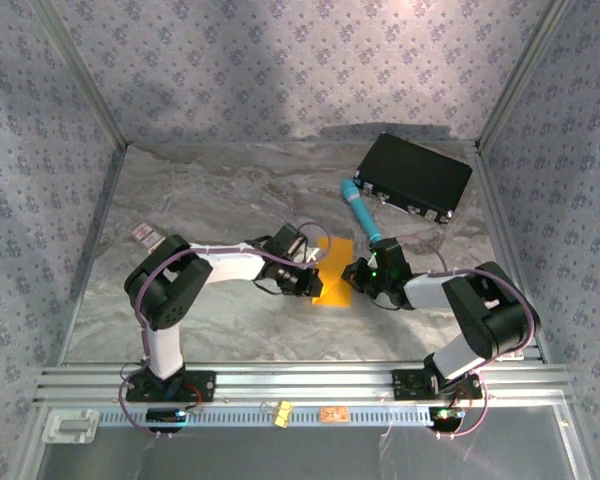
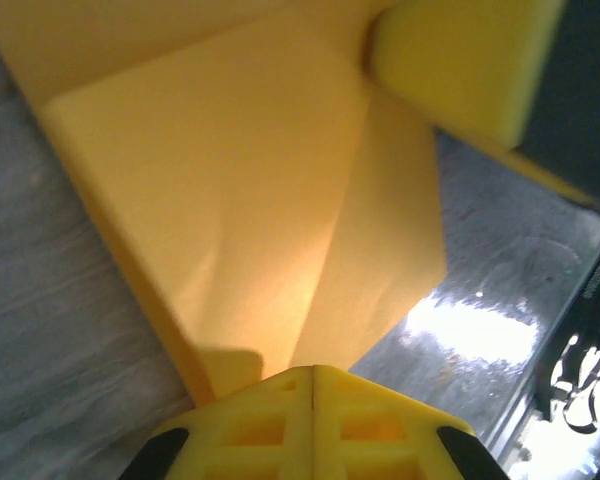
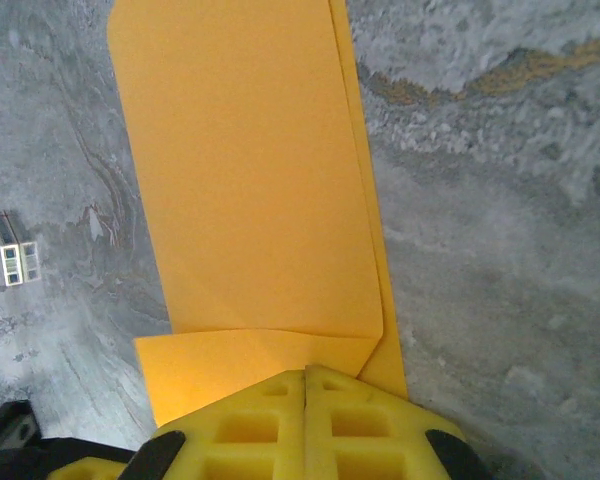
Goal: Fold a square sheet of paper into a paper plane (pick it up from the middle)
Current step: Fold the triangle a second time at the center of the table.
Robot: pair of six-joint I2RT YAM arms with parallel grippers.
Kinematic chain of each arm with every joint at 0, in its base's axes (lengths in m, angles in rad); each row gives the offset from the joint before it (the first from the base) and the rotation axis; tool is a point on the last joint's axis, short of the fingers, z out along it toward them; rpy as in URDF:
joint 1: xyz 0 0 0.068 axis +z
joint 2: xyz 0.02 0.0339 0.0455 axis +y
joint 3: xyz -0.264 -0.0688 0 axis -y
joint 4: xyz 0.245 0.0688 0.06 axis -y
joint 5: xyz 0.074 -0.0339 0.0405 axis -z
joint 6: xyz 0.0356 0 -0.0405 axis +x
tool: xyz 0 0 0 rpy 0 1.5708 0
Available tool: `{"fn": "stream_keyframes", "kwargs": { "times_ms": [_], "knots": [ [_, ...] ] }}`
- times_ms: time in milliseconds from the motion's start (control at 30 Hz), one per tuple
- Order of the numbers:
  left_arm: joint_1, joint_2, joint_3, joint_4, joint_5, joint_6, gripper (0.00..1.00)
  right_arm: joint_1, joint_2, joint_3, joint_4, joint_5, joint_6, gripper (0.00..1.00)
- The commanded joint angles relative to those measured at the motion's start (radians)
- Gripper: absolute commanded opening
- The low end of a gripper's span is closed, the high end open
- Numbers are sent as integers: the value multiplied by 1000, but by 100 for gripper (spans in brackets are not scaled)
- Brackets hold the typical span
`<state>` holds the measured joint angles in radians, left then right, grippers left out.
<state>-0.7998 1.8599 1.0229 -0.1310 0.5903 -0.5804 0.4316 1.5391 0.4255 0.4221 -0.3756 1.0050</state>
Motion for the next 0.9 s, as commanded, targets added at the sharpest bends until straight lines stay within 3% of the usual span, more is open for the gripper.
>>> {"fn": "stream_keyframes", "kwargs": {
  "times_ms": [0, 233, 500, 867],
  "knots": [
    [5, -19, 63, 1, 47, -22, 7, -6, 16, -22, -76, 33, -22, 0],
    [-1, 82, 113, 17, 76, -36, 8, -5, 12, -21, -83, 35, -21, 0],
    [-5, 130, 93, -38, -6, 24, 8, -8, 6, -29, -92, 40, -24, 0],
    [-11, 26, 105, -87, -20, 39, 10, -16, -4, -33, -97, 38, -25, 0]
  ]
}}
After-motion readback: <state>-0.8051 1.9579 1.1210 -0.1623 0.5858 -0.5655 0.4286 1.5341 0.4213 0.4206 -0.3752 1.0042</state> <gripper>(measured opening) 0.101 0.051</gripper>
